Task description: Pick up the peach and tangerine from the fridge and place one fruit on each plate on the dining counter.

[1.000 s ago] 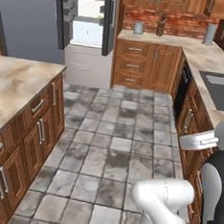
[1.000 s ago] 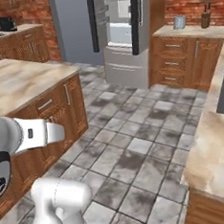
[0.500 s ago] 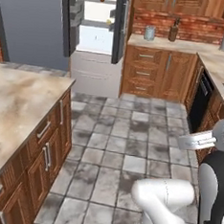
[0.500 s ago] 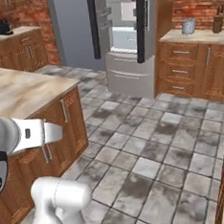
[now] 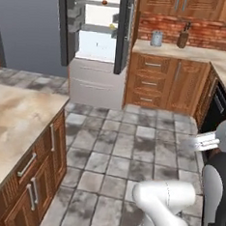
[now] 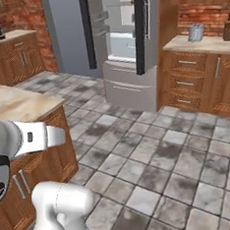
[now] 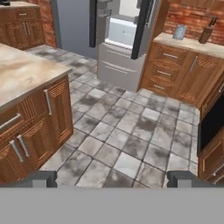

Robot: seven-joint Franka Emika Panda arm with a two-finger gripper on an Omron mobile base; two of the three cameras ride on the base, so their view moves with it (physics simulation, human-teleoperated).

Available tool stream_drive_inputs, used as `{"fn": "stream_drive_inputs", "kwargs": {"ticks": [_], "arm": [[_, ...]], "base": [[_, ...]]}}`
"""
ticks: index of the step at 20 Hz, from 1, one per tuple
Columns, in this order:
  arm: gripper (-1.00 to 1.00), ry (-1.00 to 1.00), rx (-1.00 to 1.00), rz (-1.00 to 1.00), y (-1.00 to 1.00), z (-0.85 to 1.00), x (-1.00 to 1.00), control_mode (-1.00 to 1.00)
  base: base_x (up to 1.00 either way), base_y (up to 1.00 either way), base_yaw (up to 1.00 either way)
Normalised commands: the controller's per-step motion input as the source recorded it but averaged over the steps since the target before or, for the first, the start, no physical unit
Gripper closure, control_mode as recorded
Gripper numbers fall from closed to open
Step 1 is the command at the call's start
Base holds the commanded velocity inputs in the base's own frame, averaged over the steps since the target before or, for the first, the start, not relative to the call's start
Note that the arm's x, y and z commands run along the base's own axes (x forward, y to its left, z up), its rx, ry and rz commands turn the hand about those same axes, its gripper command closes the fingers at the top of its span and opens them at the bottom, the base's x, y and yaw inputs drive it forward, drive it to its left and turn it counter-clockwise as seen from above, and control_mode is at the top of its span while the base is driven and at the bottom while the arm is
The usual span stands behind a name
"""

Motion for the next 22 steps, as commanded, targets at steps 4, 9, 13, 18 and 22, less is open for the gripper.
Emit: {"fn": "stream_drive_inputs", "kwargs": {"ticks": [4, 9, 13, 18, 22], "arm": [[-1.00, 0.00, 0.00, 0.00, 0.00, 0.00, 0.00, 1.00], [-1.00, 0.00, 0.00, 0.00, 0.00, 0.00, 0.00, 1.00], [-1.00, 0.00, 0.00, 0.00, 0.00, 0.00, 0.00, 1.00], [-1.00, 0.00, 0.00, 0.00, 0.00, 0.00, 0.00, 1.00], [-1.00, 0.00, 0.00, 0.00, 0.00, 0.00, 0.00, 1.00]], "base": [[1.00, 0.00, 0.14], [1.00, 0.00, 0.19], [1.00, 0.00, 0.18], [1.00, 0.02, 0.17], [1.00, 0.03, 0.18]]}}
